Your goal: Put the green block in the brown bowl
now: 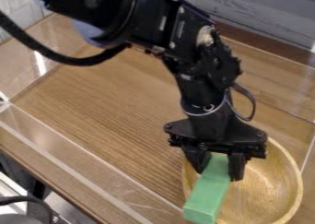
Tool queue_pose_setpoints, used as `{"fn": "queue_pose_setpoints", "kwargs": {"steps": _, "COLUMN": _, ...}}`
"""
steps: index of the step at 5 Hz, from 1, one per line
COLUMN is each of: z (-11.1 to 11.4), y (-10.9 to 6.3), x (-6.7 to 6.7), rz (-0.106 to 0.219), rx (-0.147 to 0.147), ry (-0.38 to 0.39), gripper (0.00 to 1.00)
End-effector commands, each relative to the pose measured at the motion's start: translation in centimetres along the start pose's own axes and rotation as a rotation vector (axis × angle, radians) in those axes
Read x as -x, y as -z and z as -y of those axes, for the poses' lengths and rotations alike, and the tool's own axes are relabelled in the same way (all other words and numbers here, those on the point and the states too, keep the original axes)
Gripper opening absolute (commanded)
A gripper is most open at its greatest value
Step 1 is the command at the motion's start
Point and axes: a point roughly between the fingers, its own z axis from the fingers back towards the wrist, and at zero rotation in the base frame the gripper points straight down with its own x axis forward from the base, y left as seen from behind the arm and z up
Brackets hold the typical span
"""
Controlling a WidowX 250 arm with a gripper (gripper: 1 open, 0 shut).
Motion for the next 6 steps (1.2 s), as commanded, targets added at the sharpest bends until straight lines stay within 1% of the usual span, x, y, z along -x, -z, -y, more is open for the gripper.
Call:
{"fn": "queue_pose_setpoints", "kwargs": {"steps": 1, "z": 0.5, "y": -0.8, "x": -1.0, "rz": 0.033, "rx": 0.022, "ry": 0.011, "gripper": 0.0}}
{"fn": "queue_pose_setpoints", "kwargs": {"steps": 2, "z": 0.5, "y": -0.8, "x": -1.1, "rz": 0.032, "rx": 0.025, "ry": 0.01, "gripper": 0.0}}
{"fn": "queue_pose_setpoints", "kwargs": {"steps": 6, "z": 2.2, "y": 0.2, "x": -0.7, "rz": 0.004, "rx": 0.031, "ry": 0.017, "gripper": 0.0}}
